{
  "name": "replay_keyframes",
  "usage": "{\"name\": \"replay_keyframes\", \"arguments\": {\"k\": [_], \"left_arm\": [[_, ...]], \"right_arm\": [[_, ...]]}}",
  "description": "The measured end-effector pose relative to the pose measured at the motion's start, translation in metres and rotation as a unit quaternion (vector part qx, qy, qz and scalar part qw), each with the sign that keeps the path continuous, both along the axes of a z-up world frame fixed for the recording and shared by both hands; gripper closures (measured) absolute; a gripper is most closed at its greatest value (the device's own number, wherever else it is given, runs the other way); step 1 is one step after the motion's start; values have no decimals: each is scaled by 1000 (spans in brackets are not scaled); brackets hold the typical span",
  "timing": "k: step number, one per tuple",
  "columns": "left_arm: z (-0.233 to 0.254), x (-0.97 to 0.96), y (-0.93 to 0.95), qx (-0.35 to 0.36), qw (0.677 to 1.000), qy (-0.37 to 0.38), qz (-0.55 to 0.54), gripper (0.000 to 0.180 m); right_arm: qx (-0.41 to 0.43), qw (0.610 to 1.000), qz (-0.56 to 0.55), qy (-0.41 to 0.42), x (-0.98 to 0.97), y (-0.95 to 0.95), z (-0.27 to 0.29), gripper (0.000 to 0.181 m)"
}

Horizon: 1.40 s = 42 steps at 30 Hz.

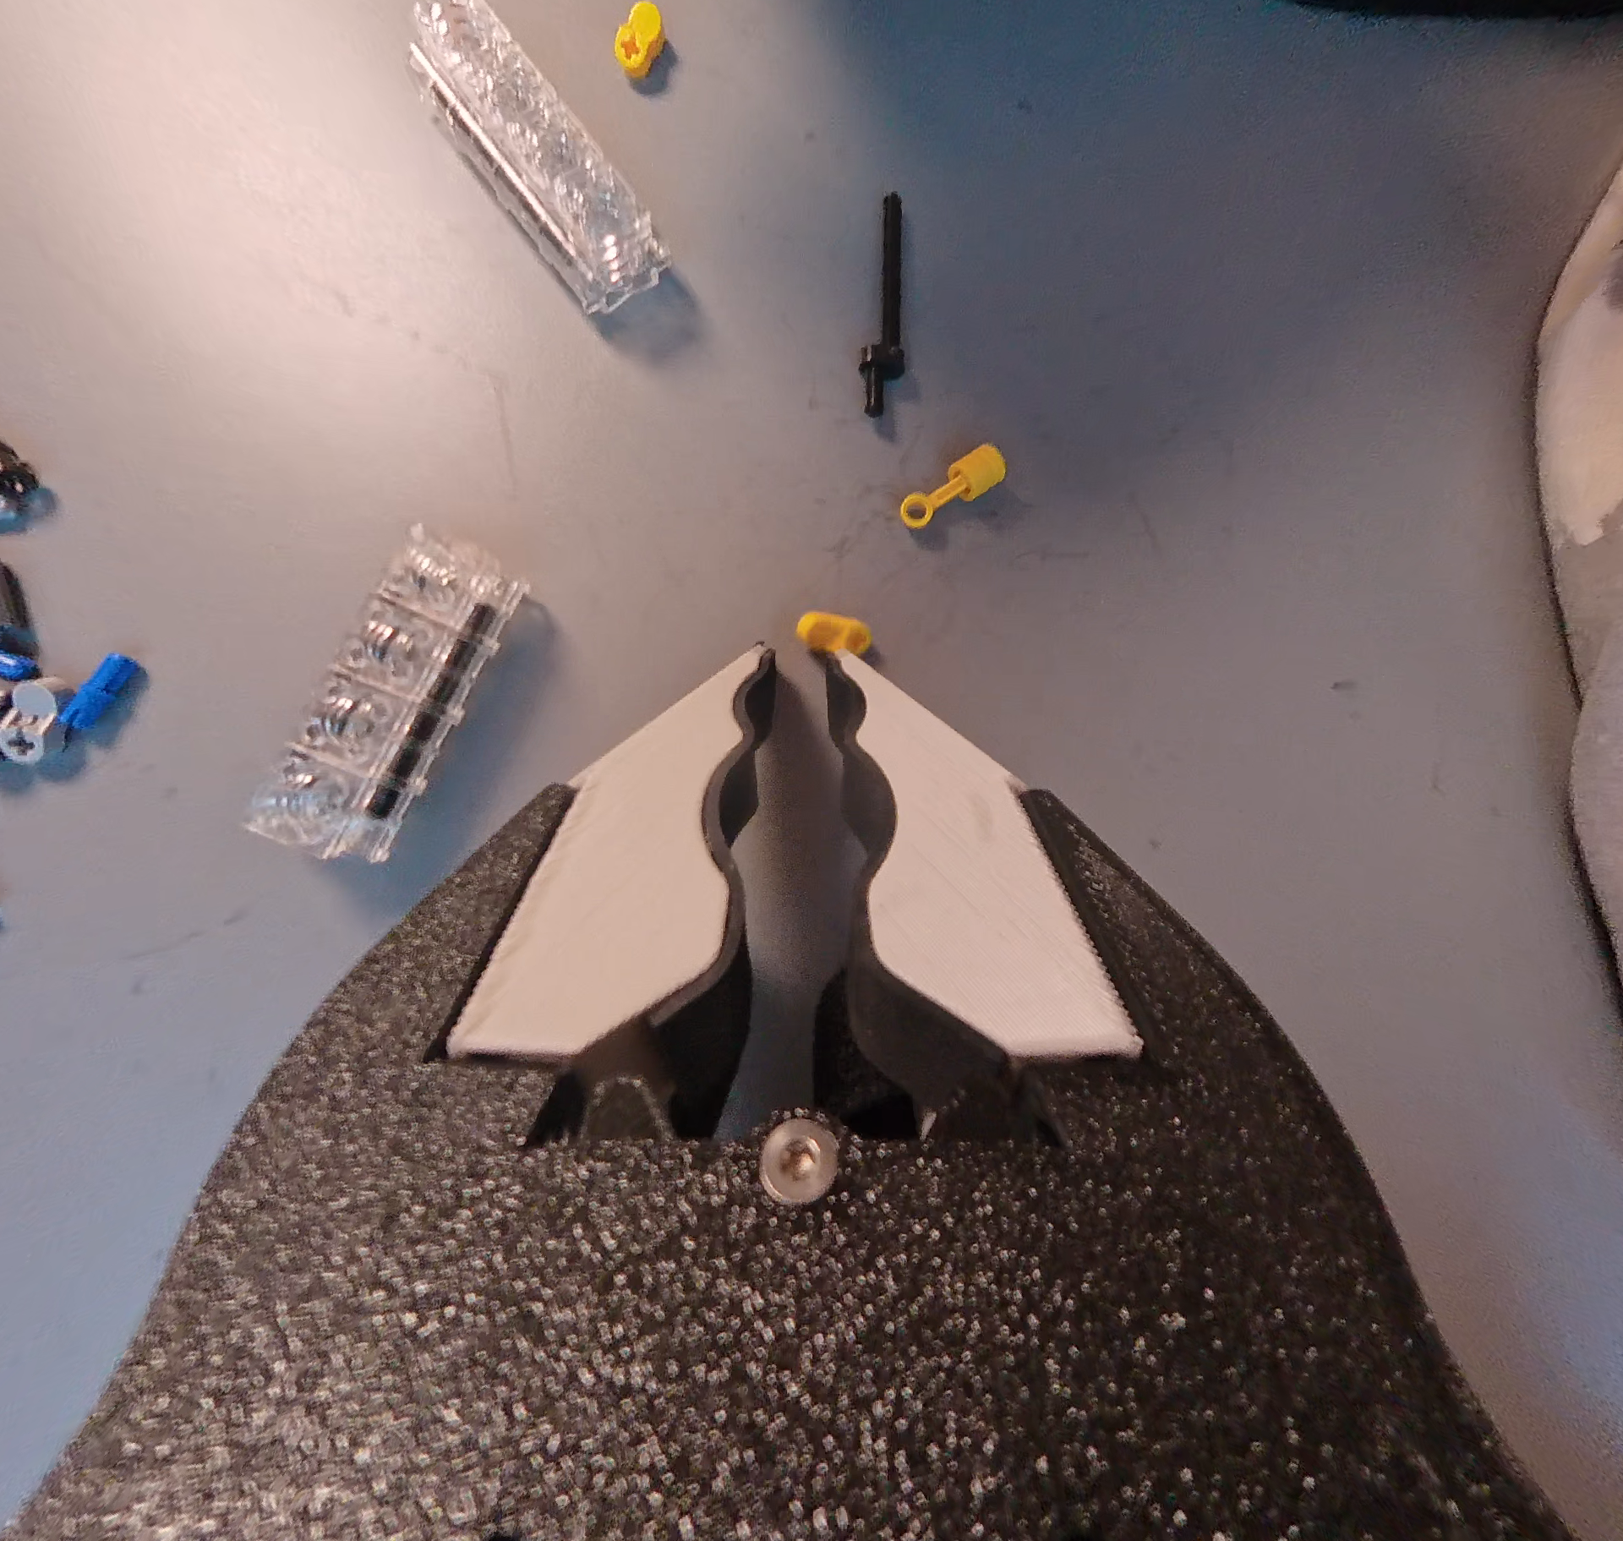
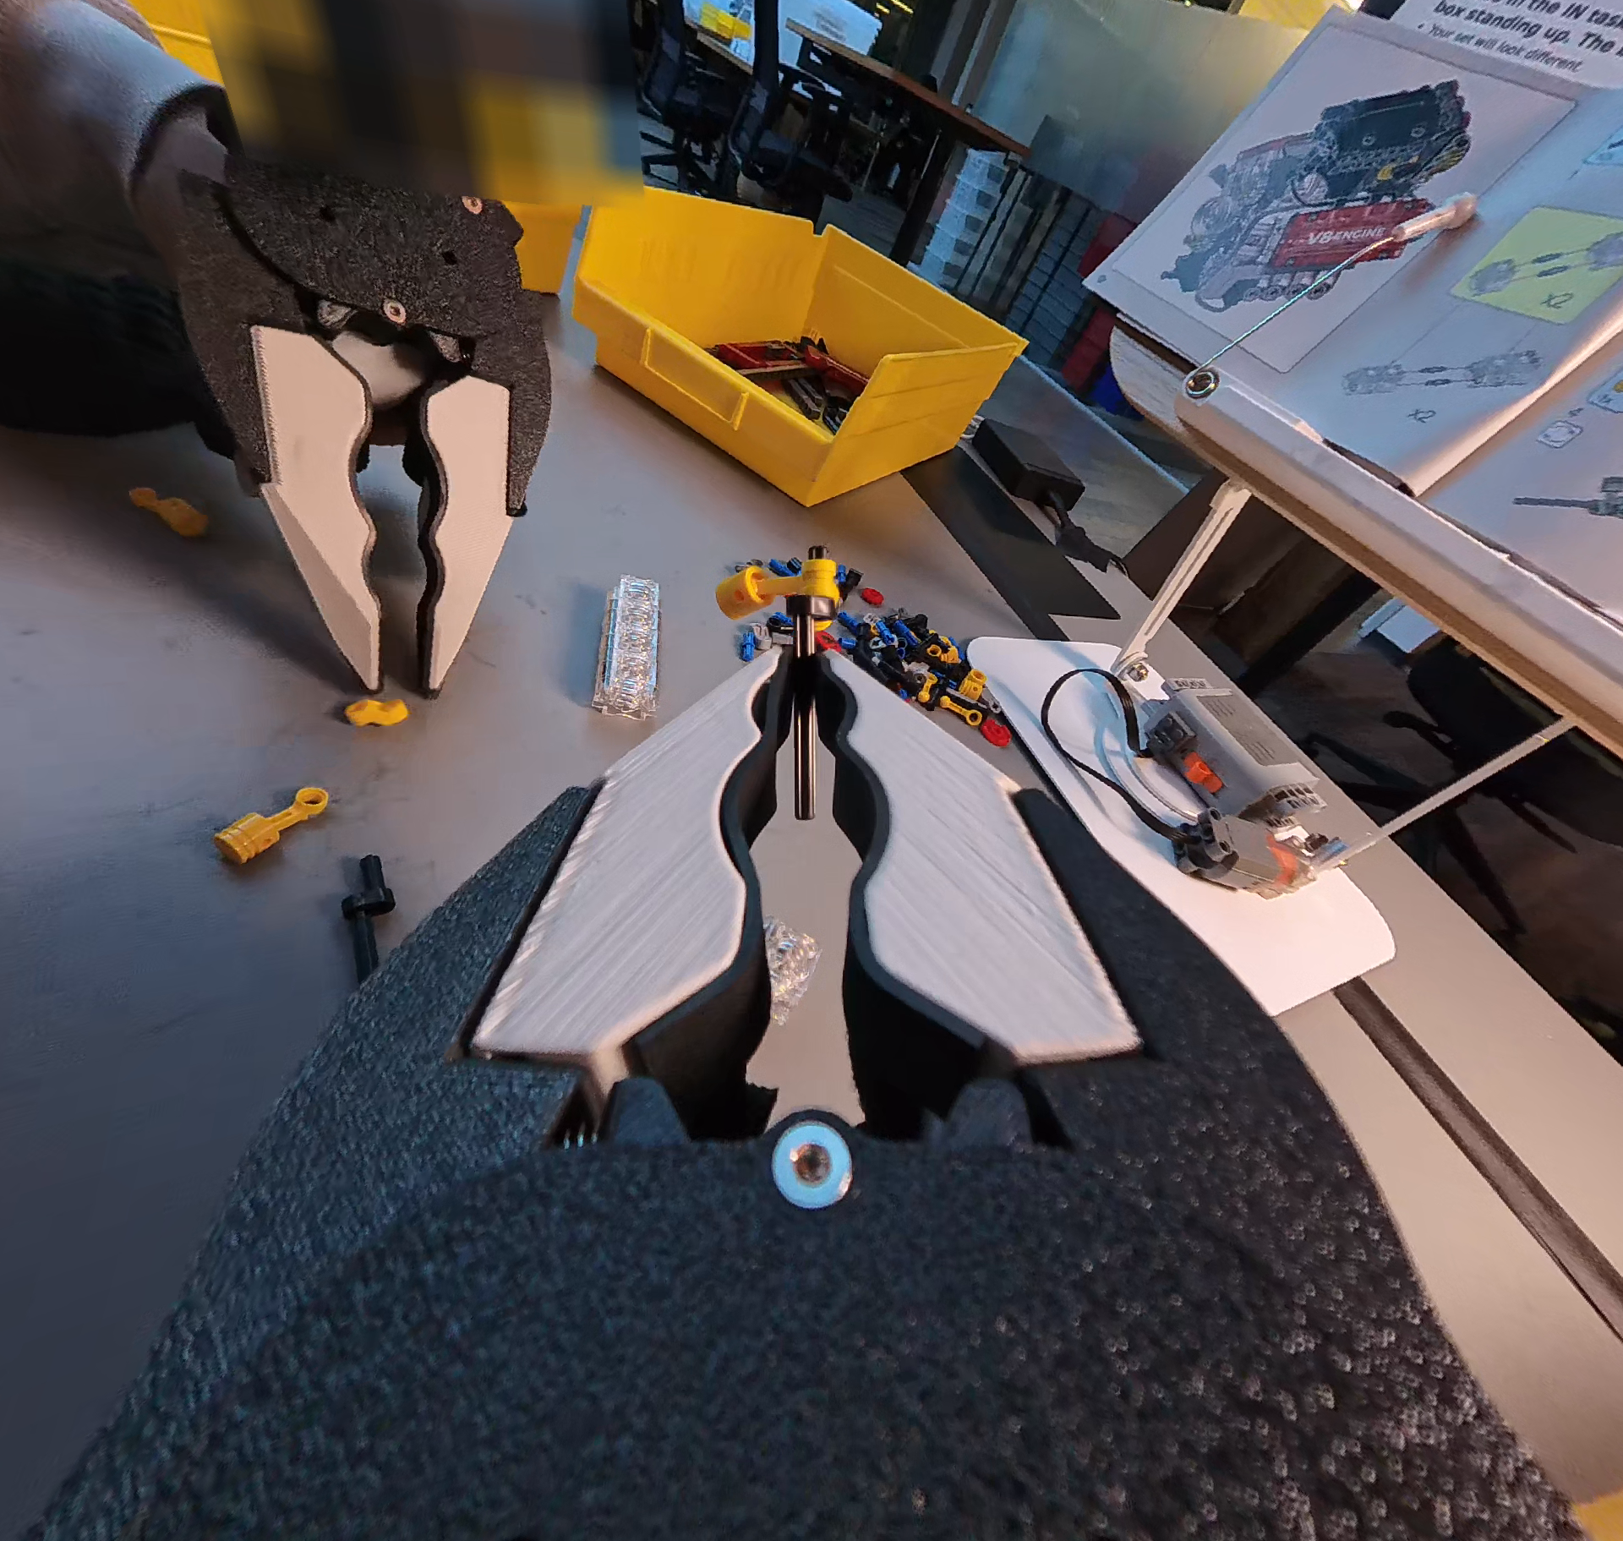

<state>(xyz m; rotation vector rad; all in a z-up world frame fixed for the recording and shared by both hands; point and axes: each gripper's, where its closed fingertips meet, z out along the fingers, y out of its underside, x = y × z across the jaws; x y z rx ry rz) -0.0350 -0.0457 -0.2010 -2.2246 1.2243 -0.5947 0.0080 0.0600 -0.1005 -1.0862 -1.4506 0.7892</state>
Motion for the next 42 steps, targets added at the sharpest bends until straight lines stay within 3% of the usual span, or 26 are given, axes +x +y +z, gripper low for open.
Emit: {"name": "replay_keyframes", "arguments": {"k": [7, 12, 24, 32, 42], "left_arm": [[0, -10, -3, 23, 1000, 8, 13, 171], [10, 8, 6, 14, 999, -33, 41, 170], [-3, -10, 5, 48, 998, 33, 36, 168], [17, 6, 9, 51, 997, -32, 50, 168], [4, 4, 2, 34, 998, -24, 39, 167]], "right_arm": [[-2, 1000, 1, -3, -1, 0, -2, 177], [-3, 1000, 2, -5, -2, -1, -4, 177], [-3, 1000, 1, -1, 0, 0, -1, 177], [-4, 1000, 2, -4, -2, -1, -3, 177], [-3, 1000, 0, 1, 0, 1, 1, 177]]}}
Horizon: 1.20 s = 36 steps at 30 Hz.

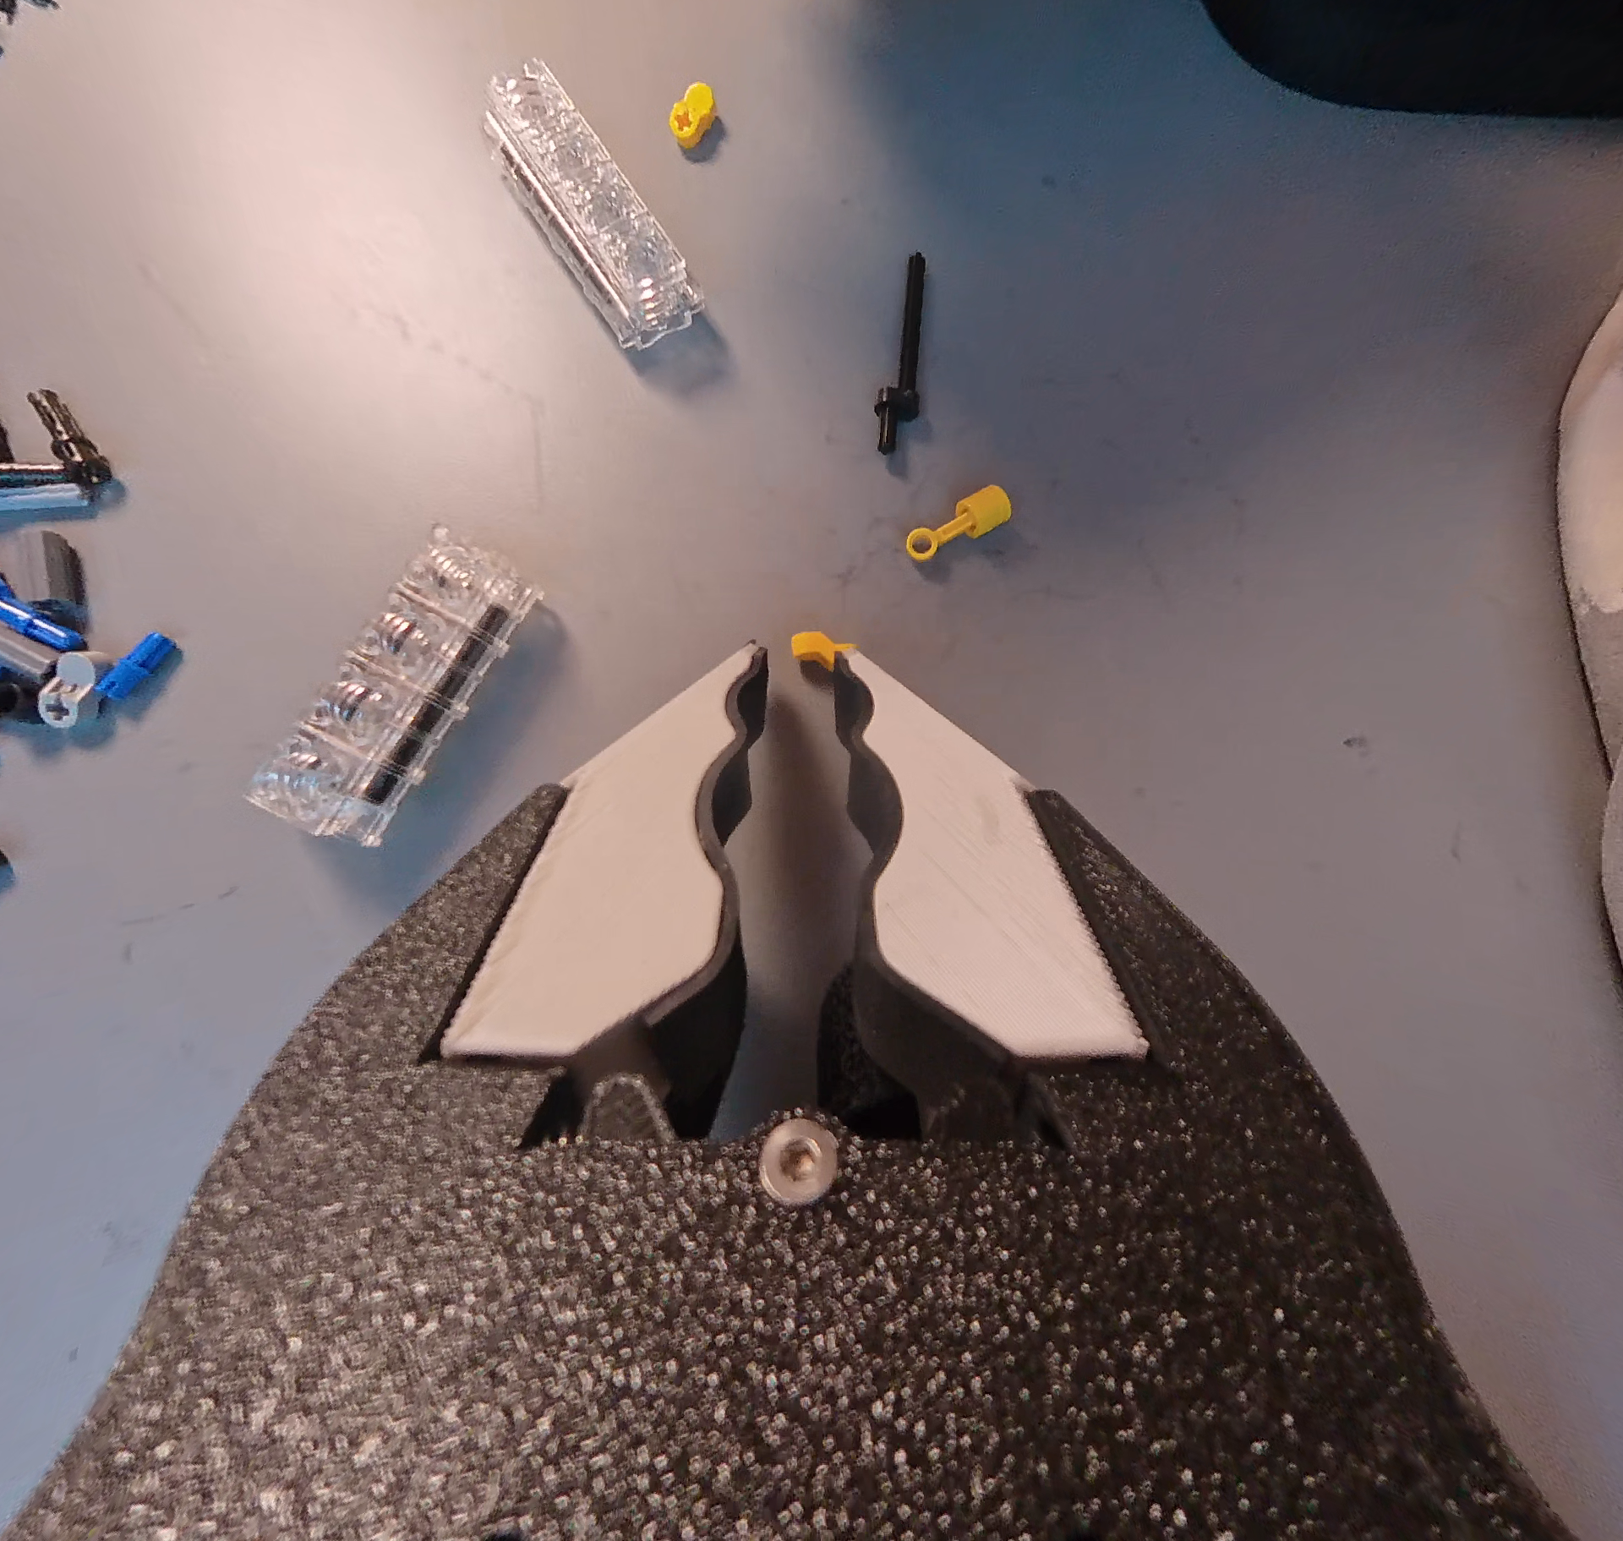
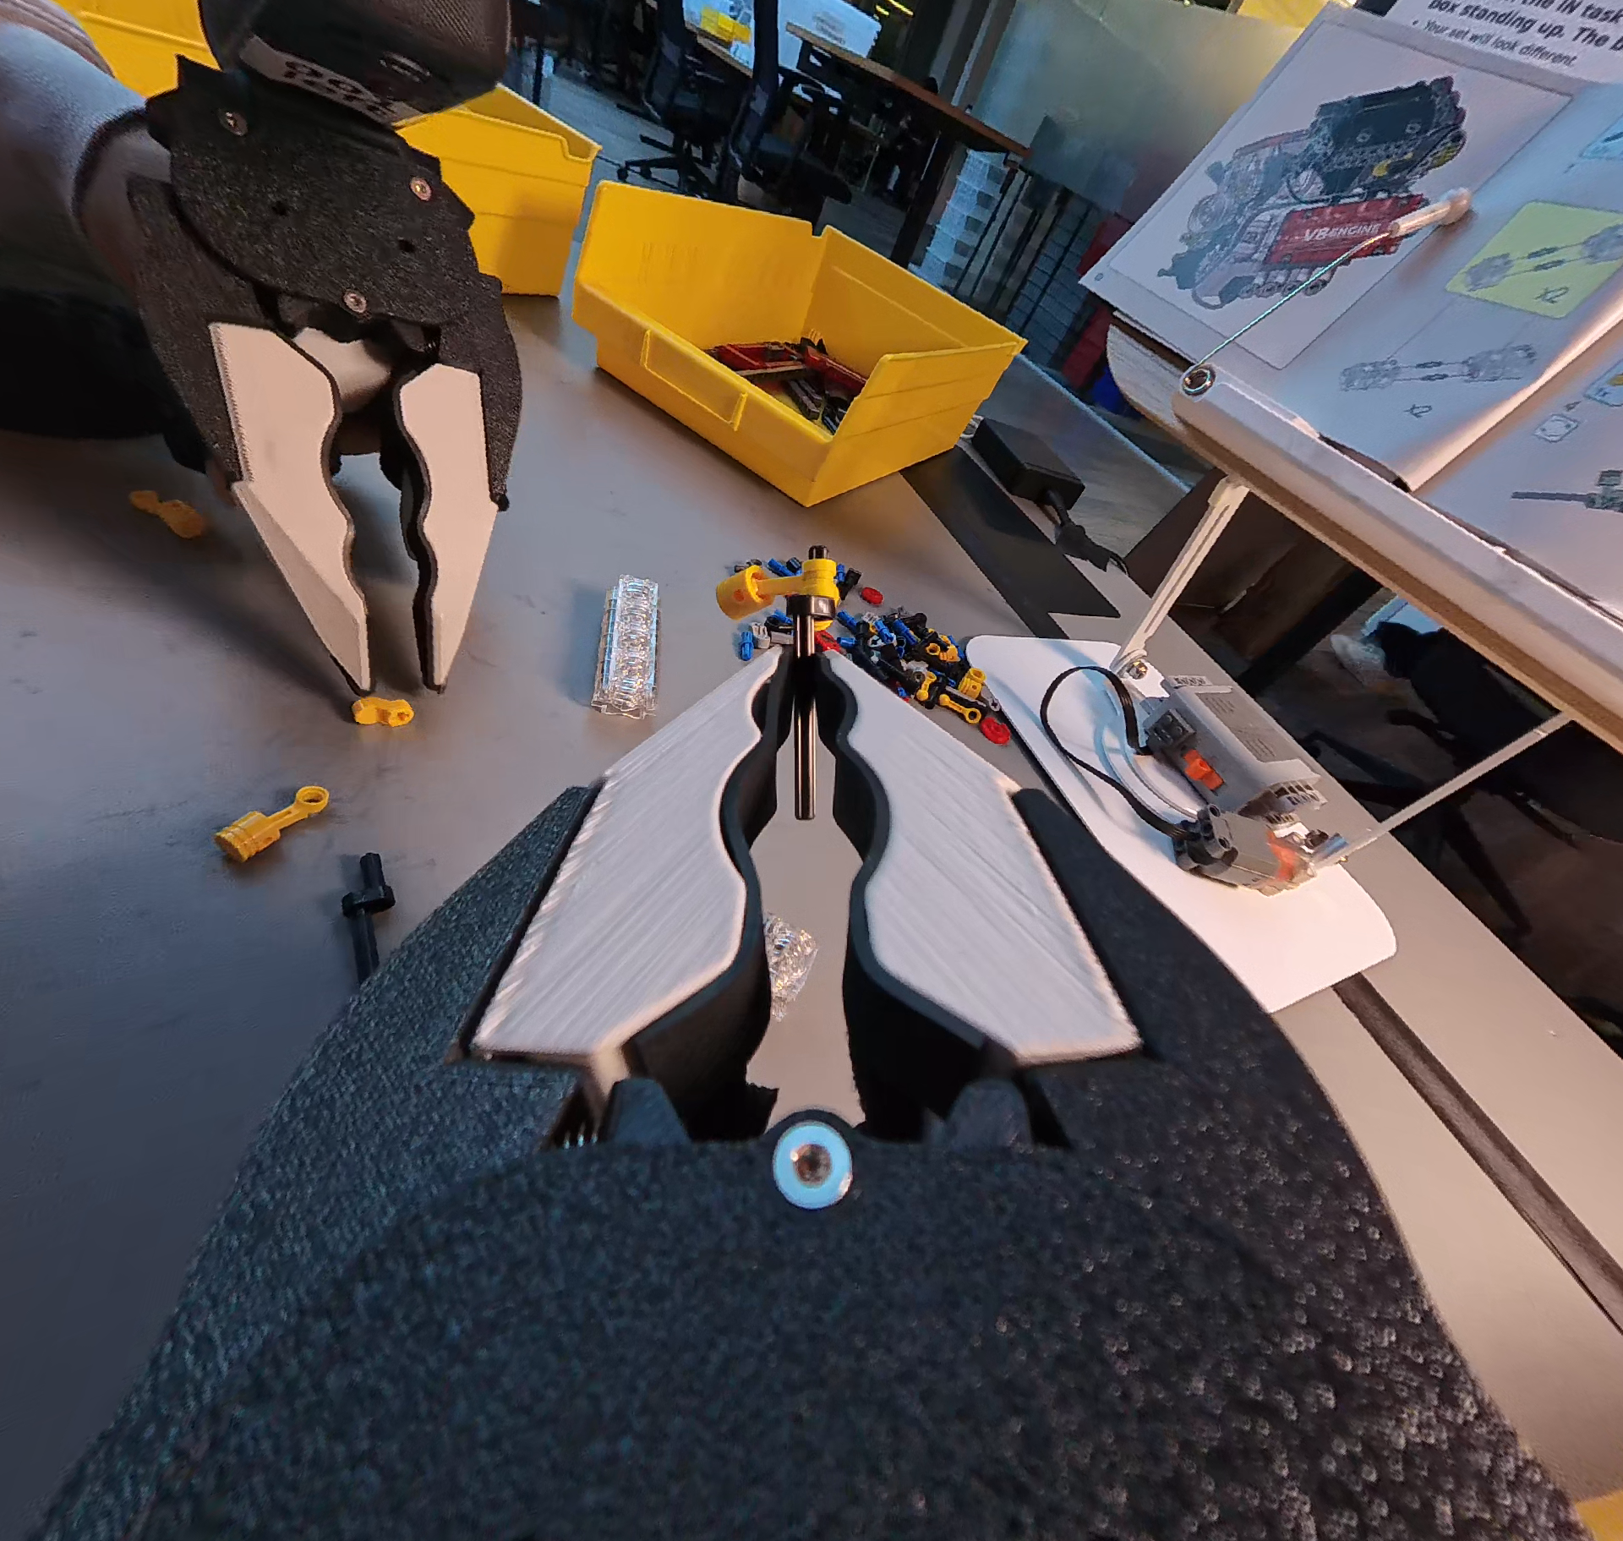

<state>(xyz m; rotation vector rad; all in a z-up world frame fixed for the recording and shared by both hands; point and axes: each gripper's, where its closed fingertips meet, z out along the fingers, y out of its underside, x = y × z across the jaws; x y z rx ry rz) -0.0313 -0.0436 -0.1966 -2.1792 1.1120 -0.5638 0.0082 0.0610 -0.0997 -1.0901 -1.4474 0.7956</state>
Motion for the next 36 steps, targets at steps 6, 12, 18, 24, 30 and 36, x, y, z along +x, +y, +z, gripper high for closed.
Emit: {"name": "replay_keyframes", "arguments": {"k": [6, 12, 18, 24, 30, 36], "left_arm": [[-6, -9, -5, 4, 1000, 15, 16, 168], [12, 2, 5, 11, 999, -26, 32, 168], [2, 11, -1, 7, 1000, -8, 5, 180], [1, 0, -4, 12, 1000, -13, 26, 180], [1, -10, -8, 15, 999, -22, 47, 180], [2, -22, -11, 17, 997, -27, 71, 180]], "right_arm": [[0, 1000, 2, -4, -1, -1, -3, 177], [0, 1000, 3, -6, -2, -2, -4, 177], [1, 1000, 0, -1, 0, -1, 0, 177], [0, 1000, 3, -4, 0, -2, -2, 177], [-1, 1000, 2, -5, -1, -2, -4, 177], [-1, 1000, 3, -7, -1, -2, -4, 177]]}}
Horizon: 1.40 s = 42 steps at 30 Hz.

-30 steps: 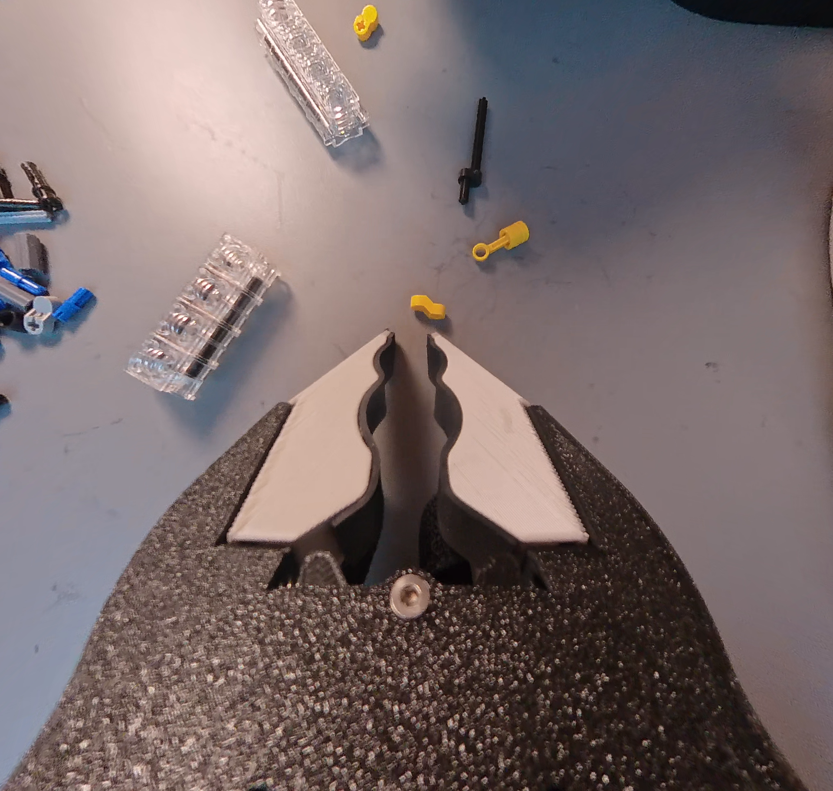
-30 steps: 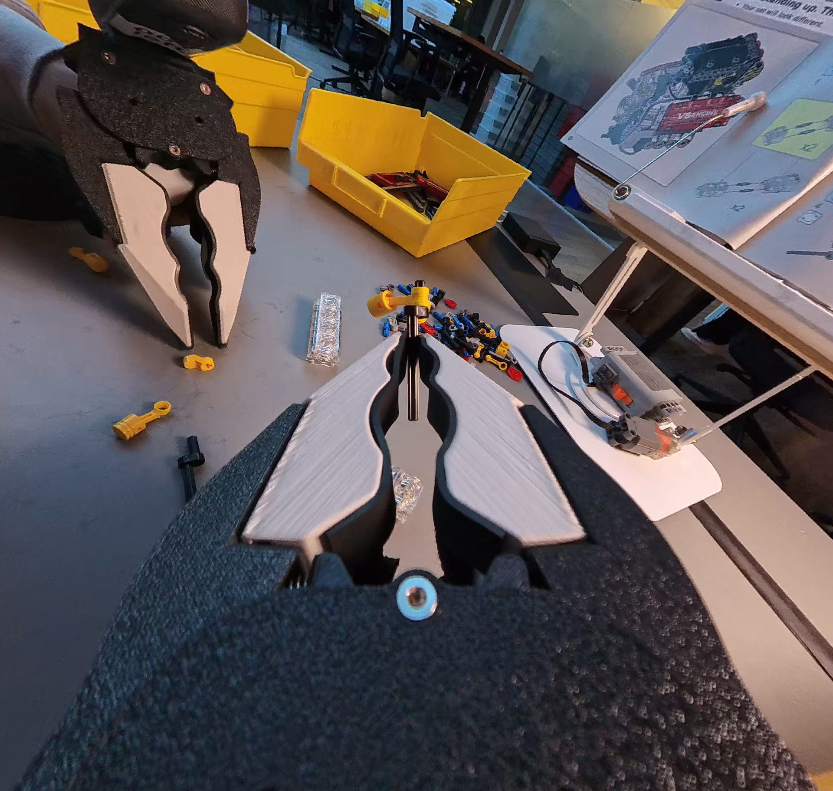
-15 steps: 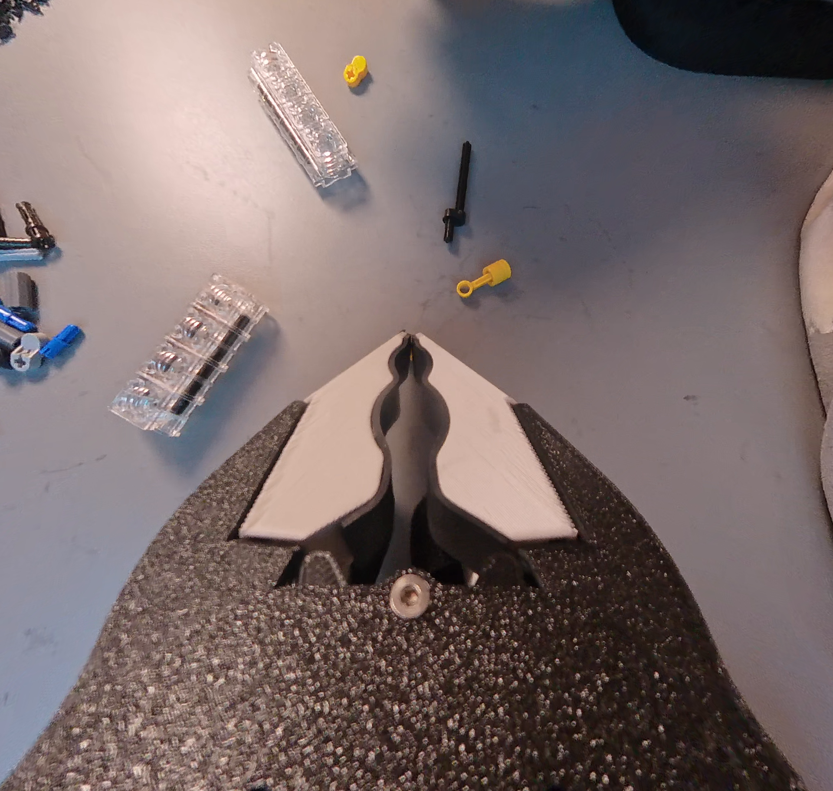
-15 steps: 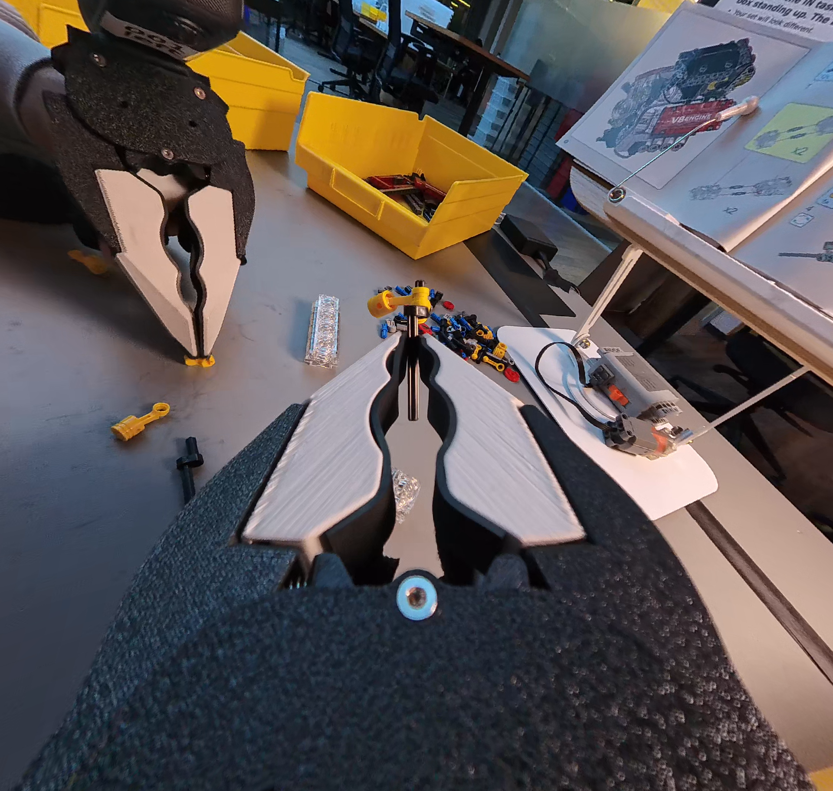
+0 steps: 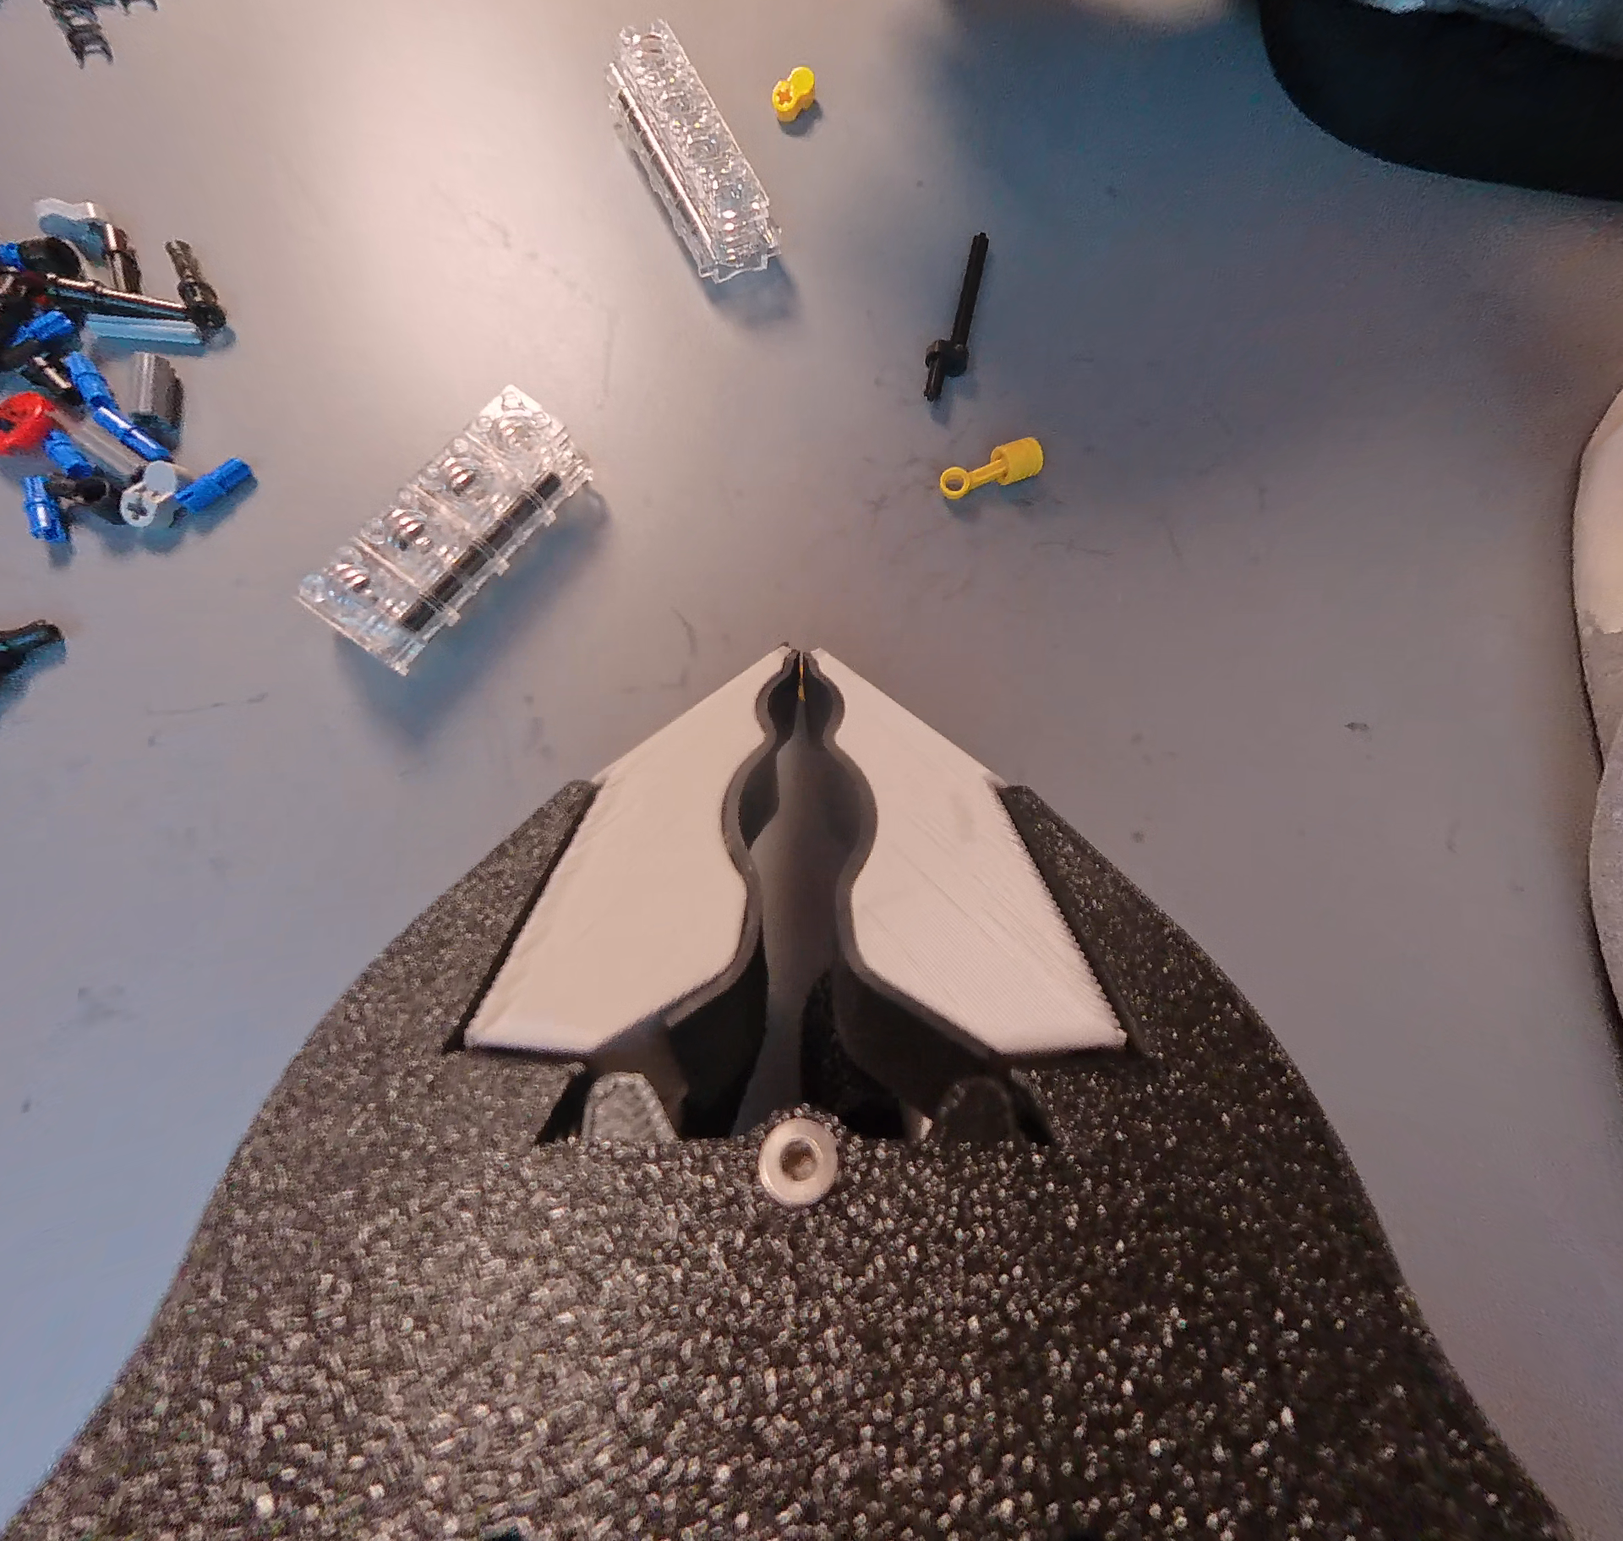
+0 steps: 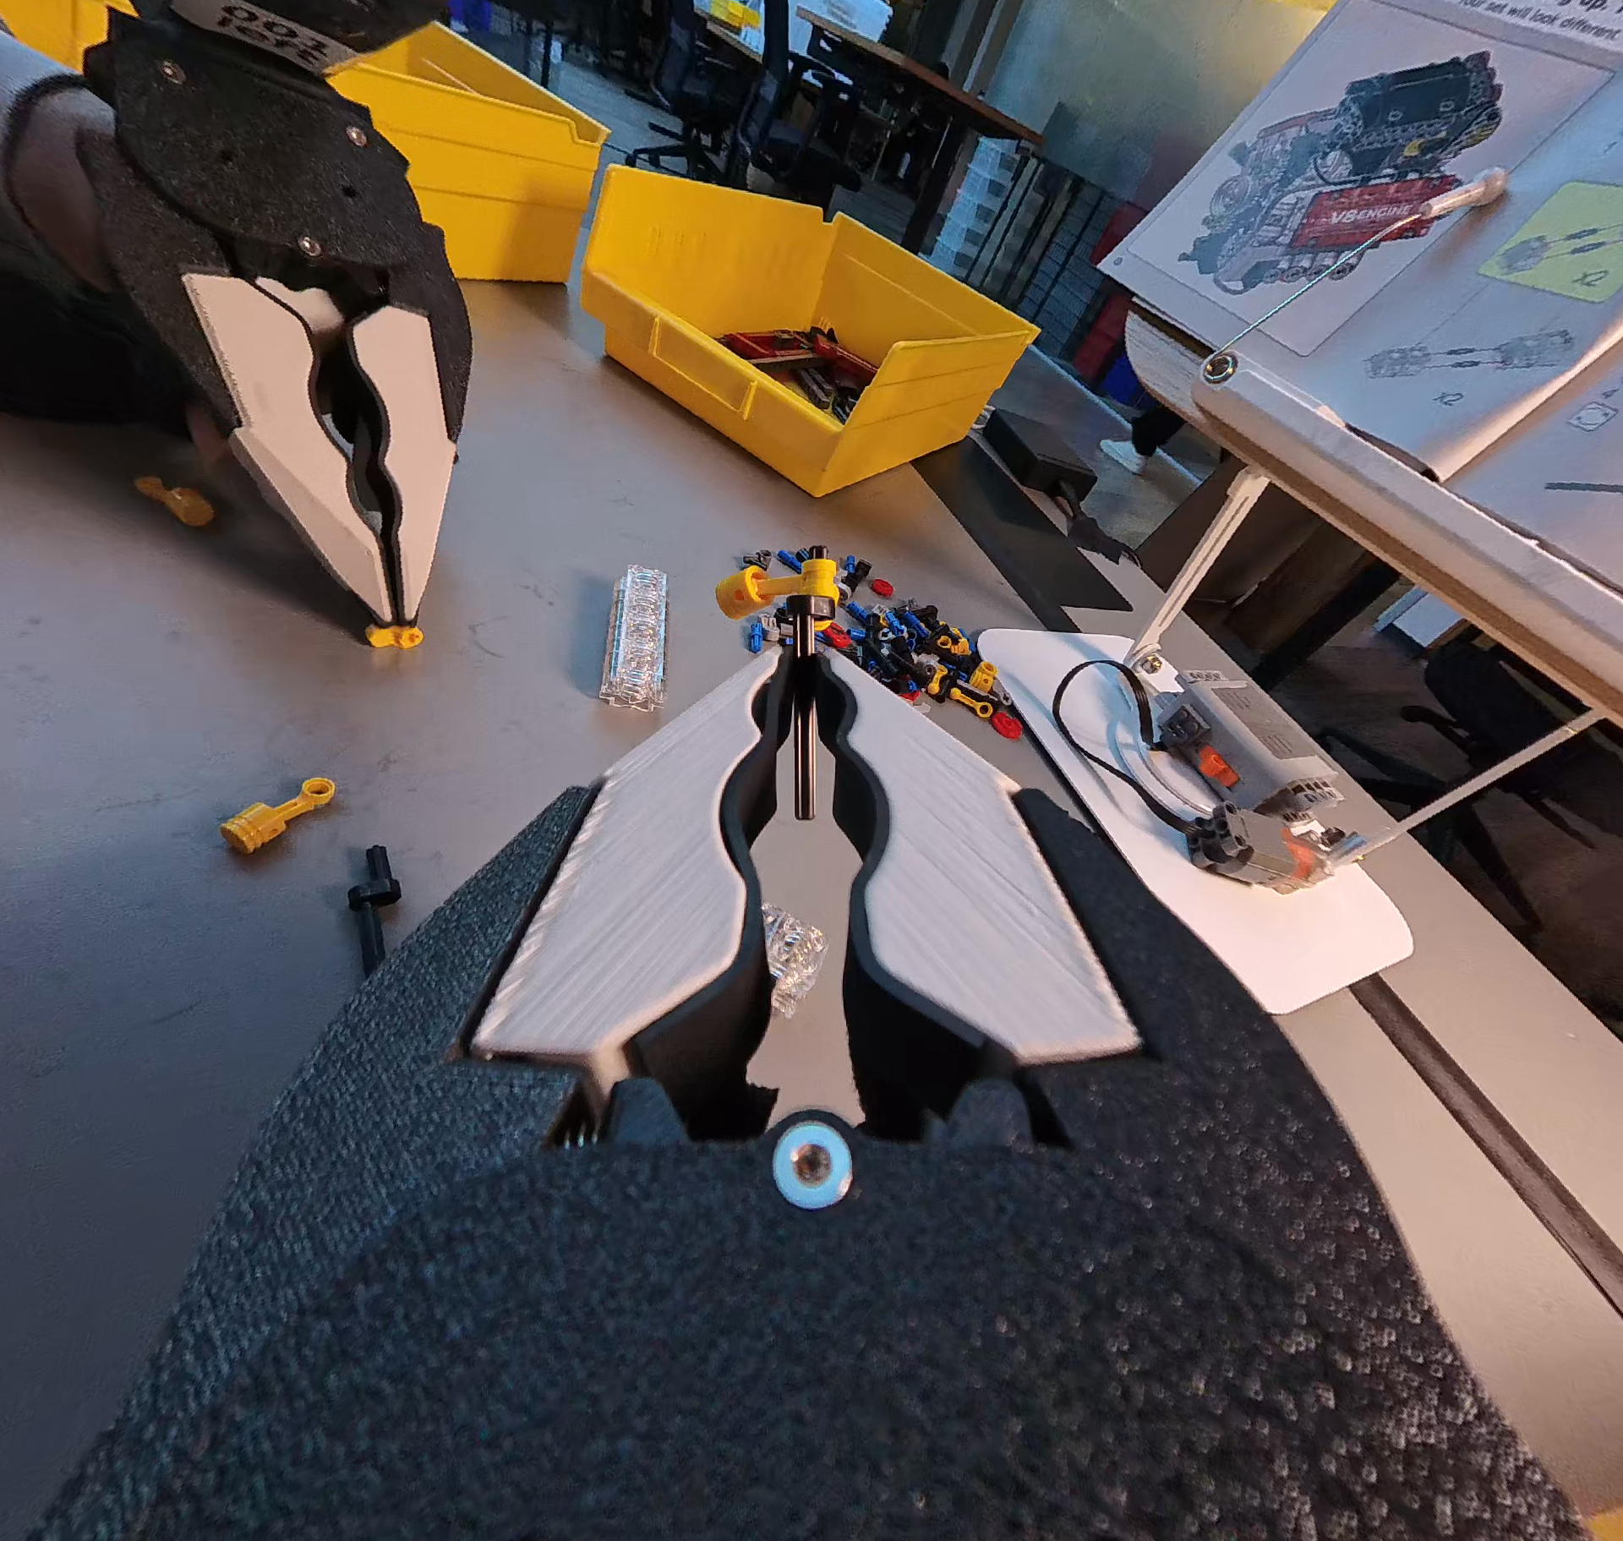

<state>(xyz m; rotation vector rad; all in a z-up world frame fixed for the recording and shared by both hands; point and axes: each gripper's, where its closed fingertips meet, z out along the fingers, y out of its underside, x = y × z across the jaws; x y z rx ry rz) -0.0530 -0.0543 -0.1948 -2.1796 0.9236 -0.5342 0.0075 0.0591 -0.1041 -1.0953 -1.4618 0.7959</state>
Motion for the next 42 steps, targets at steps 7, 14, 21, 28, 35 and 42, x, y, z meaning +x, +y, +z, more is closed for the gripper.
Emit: {"name": "replay_keyframes", "arguments": {"k": [7, 14, 21, 28, 35, 42], "left_arm": [[-1, -10, -3, -9, 1000, 27, -2, 180], [7, -3, -4, -34, 989, 74, -126, 168], [7, -8, -6, -82, 907, 241, -335, 163], [-5, -10, -2, -84, 863, 280, -412, 166], [-8, -8, 7, -11, 910, 263, -319, 177], [-8, -11, 43, 149, 908, 351, -172, 177]], "right_arm": [[1, 1000, 0, 0, 0, 0, 0, 177], [0, 1000, 1, -2, 0, -1, -1, 177], [2, 1000, -4, 2, 2, 3, 2, 177], [4, 1000, -13, 11, 8, 9, 8, 178], [-4, 1000, -6, 13, 7, 8, 7, 177], [-7, 1000, -9, 13, 7, 9, 5, 177]]}}
